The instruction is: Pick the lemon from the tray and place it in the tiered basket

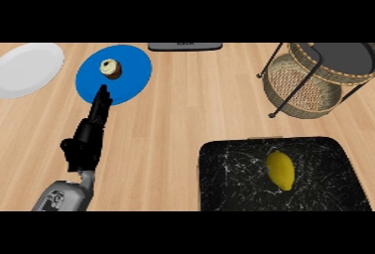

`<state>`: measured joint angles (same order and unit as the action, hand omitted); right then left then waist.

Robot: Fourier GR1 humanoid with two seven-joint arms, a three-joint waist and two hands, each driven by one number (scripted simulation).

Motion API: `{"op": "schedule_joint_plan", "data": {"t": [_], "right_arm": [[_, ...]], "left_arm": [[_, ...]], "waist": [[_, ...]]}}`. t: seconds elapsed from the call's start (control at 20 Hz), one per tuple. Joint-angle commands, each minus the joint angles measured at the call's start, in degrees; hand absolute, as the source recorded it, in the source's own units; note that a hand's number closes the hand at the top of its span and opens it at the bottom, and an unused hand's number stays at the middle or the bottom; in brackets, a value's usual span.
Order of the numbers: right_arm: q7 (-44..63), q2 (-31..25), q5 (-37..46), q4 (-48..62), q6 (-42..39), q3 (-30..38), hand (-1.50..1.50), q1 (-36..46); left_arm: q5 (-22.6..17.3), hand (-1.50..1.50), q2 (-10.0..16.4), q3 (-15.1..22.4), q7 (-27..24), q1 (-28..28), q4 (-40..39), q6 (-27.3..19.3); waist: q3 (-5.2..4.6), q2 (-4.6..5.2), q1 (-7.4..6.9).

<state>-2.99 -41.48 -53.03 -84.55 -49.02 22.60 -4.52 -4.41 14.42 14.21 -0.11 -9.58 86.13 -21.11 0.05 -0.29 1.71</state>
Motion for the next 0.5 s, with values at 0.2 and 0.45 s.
{"op": "schedule_joint_plan", "data": {"t": [0.2, 0.45], "right_arm": [[-0.5, -13.9, 23.3, -15.5, -4.9, 10.1, -1.50, 1.4], [5.6, -12.4, 33.8, -33.4, 1.7, 7.6, -1.50, -0.6]], "left_arm": [[0.4, 0.00, -0.1, -0.2, 0.8, -0.6, -0.4, -0.1], [1.2, 0.00, -0.9, 0.8, 1.9, 1.0, 2.6, -1.3]], "waist": [[-0.06, -0.21, 0.62], [-0.17, -0.37, -0.10]]}}
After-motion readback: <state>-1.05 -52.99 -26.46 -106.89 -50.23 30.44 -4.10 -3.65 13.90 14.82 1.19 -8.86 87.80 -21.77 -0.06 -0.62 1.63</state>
